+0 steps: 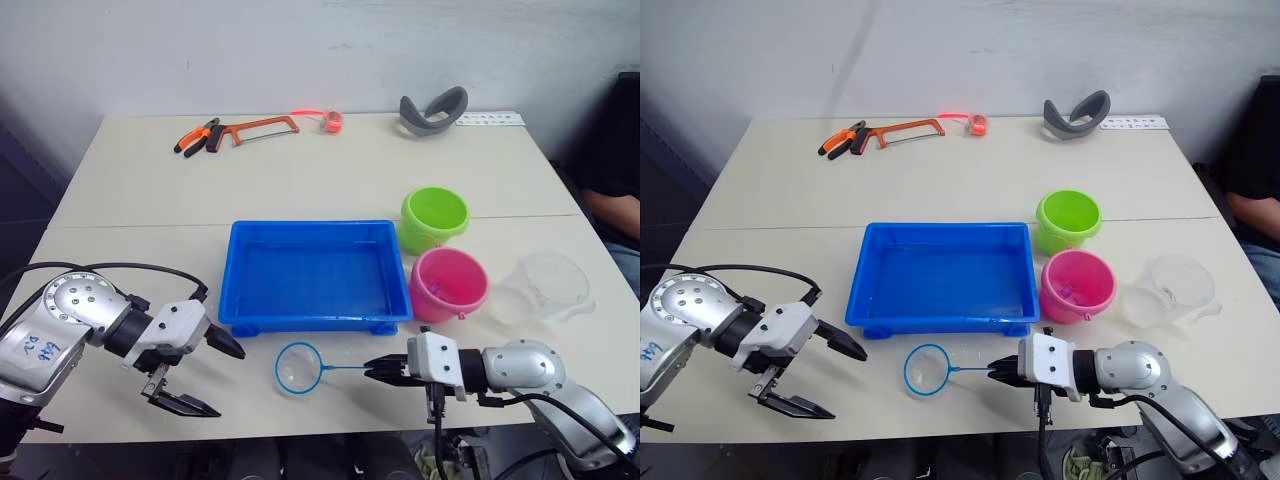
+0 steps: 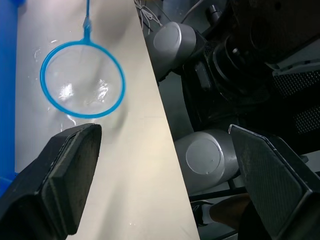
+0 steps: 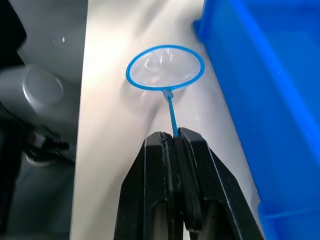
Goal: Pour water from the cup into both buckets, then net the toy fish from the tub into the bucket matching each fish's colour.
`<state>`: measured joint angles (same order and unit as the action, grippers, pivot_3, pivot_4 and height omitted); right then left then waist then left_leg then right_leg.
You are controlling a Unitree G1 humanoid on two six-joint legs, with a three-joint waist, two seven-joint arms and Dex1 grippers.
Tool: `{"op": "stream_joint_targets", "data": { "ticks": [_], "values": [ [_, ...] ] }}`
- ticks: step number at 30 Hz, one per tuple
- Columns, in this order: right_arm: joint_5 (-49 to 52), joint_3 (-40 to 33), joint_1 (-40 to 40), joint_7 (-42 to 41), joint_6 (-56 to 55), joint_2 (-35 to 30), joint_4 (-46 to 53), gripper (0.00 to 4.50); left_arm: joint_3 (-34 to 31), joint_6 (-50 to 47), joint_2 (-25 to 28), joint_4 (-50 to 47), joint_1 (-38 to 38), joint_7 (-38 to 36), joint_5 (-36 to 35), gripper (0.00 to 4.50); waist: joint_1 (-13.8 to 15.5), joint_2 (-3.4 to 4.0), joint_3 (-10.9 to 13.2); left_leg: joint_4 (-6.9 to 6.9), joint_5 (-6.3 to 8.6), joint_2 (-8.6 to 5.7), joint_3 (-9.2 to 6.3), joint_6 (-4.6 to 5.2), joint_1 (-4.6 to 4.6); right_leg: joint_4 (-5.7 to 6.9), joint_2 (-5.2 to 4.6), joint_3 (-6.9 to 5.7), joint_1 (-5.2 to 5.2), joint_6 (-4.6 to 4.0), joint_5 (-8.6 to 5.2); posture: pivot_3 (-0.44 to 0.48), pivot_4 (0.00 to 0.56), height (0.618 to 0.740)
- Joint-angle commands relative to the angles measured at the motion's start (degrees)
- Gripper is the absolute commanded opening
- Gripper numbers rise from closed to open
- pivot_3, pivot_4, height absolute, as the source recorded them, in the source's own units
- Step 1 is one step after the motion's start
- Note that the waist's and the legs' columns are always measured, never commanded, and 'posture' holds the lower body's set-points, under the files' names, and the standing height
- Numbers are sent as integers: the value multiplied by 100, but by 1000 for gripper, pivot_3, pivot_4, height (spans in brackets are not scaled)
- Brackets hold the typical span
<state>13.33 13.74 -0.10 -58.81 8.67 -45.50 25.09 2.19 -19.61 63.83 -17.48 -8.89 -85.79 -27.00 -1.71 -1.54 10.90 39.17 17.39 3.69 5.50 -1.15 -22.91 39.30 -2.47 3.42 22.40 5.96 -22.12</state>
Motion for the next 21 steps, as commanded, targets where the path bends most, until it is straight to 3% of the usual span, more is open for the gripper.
{"op": "stream_joint_targets", "data": {
  "ticks": [1, 6, 8, 11, 15, 17, 21],
  "values": [
    [103, -69, -22, -131, -111, 2, 19, 1194, -286, -212, 2, -40, 55, 75, -238, 4500, -2, 0, 0, 0, 0, 0, 0, 0, 0, 1, 0, 0, 0, 0, 0, 0, 150, 740],
    [636, -811, -525, -246, 415, -495, 776, 3687, -557, -673, 8, 58, 98, 102, -583, 4500, 12, 1, 1, 0, 1, -1, -1, 2, 1, 4, -4, 0, 0, 0, 0, 0, 150, 740],
    [1324, -1839, -1131, -165, 1054, -771, 1405, 4447, -680, -887, -10, 239, 58, 111, -726, 4500, 19, 1, 1, 0, 2, -1, -4, 3, 2, 1, -5, 0, -5, 0, 0, 0, 150, 740],
    [1761, -3229, -2078, -181, 1530, -838, 1818, 4447, -729, -738, -34, 362, 240, 83, -622, 4500, 10, -5, 1, -7, 6, 2, -17, 10, 17, -11, -5, 1, -30, 0, 0, 0, 150, 740],
    [1788, -4726, -3277, -549, 1636, -607, 1804, 4447, -621, -295, -212, 549, 458, 226, -295, 4500, 3, -9, 0, -63, 26, 2, -19, 23, 116, -78, -5, 5, -143, -5, -2, 0, 150, 740],
    [1904, -5427, -3662, -663, 1730, -440, 1707, 4447, -706, -425, -339, 788, 344, 370, -356, 4500, 6, -13, -3, -114, 29, 0, -15, 24, 177, -141, -4, 5, -208, -8, 2, 0, 150, 740],
    [2312, -6465, -3910, -710, 2035, -212, 1429, 4447, -936, -763, -486, 1417, -91, 551, -523, 4500, 8, -18, -5, -114, 35, 1, -17, 25, 172, -148, -6, 5, -209, -6, 3, 0, 150, 740]
  ]
}}
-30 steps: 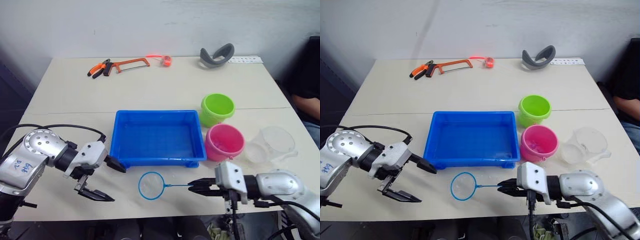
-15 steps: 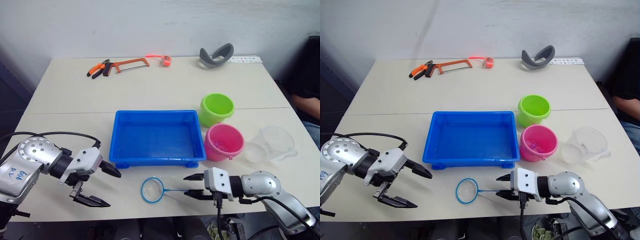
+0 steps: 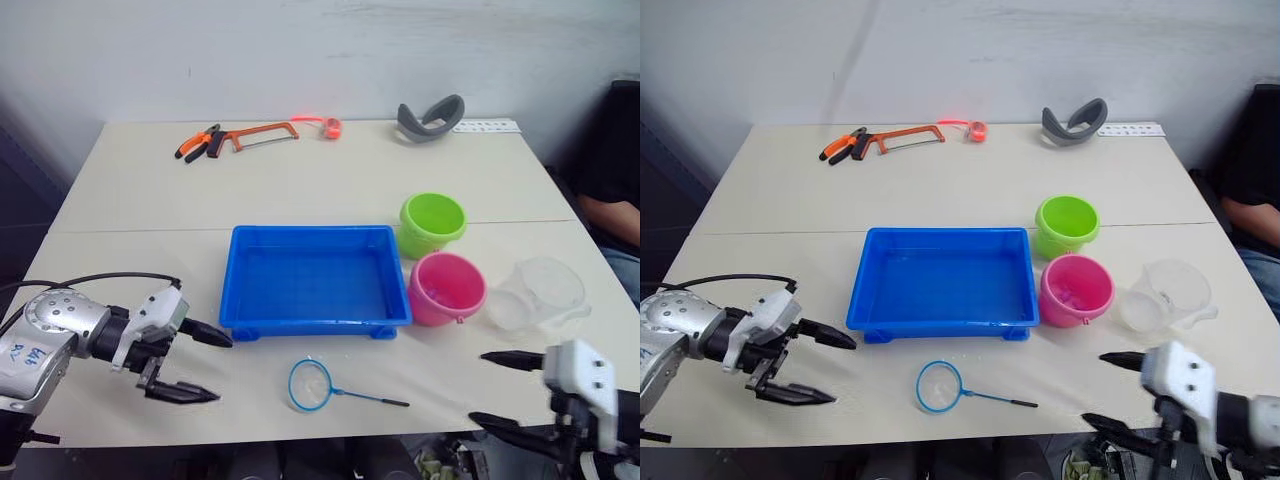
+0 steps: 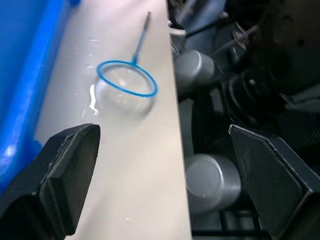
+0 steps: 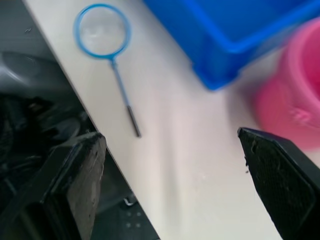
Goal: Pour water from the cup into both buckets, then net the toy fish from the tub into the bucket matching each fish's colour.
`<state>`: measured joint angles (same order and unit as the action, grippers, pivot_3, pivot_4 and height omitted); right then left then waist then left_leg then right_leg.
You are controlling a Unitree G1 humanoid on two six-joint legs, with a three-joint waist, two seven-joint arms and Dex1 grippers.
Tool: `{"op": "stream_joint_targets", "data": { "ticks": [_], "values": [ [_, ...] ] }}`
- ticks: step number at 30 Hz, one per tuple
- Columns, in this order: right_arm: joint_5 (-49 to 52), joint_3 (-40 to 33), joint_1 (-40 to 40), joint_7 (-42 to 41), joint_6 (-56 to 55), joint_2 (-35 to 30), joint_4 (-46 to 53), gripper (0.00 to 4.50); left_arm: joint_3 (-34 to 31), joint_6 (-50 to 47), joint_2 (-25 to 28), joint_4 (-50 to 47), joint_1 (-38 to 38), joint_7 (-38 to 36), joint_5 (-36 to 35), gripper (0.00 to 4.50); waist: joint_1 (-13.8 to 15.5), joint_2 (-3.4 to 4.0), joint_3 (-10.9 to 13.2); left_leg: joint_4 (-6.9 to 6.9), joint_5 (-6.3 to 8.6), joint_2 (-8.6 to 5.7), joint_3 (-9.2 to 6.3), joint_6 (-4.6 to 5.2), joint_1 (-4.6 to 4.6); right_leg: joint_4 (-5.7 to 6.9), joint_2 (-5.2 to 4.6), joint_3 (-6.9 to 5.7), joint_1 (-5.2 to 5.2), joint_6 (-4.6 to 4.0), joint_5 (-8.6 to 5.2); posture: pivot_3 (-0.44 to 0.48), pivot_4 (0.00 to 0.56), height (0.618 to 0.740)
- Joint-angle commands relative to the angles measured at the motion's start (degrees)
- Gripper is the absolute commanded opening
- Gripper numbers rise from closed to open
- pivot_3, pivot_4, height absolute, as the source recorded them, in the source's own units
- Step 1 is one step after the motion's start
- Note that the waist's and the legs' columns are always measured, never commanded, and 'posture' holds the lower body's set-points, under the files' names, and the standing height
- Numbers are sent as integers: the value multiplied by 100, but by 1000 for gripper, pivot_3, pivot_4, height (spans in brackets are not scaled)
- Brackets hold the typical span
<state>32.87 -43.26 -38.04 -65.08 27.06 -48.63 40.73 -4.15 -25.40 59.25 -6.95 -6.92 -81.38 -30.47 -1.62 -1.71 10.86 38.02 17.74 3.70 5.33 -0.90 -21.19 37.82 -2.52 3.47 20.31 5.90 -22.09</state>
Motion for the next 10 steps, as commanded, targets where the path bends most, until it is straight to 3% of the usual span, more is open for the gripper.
{"op": "stream_joint_targets", "data": {
  "ticks": [1, 4, 10],
  "values": [
    [421, -955, -156, -104, 256, 131, -217, 4447, -343, -231, -55, 530, -406, 140, -184, 4500, -2, -3, -1, 0, 1, 0, 1, -1, 0, -1, -2, 0, 0, 0, 0, 0, 150, 740],
    [494, -1361, -226, -144, 367, 193, -618, 4447, -326, -98, -141, 1093, -840, 187, -9, 4500, -2, -3, -1, -2, 4, 2, 1, -3, 0, -4, -12, -1, 2, 0, 0, 0, 150, 740],
    [426, -1443, -213, -182, 314, 216, -942, 4447, -207, -67, -161, 1319, -1080, -20, 67, 4500, -21, -2, -1, -8, 10, 7, 14, -11, -3, -10, -13, 4, 9, 0, 0, 0, 150, 740]
  ]
}}
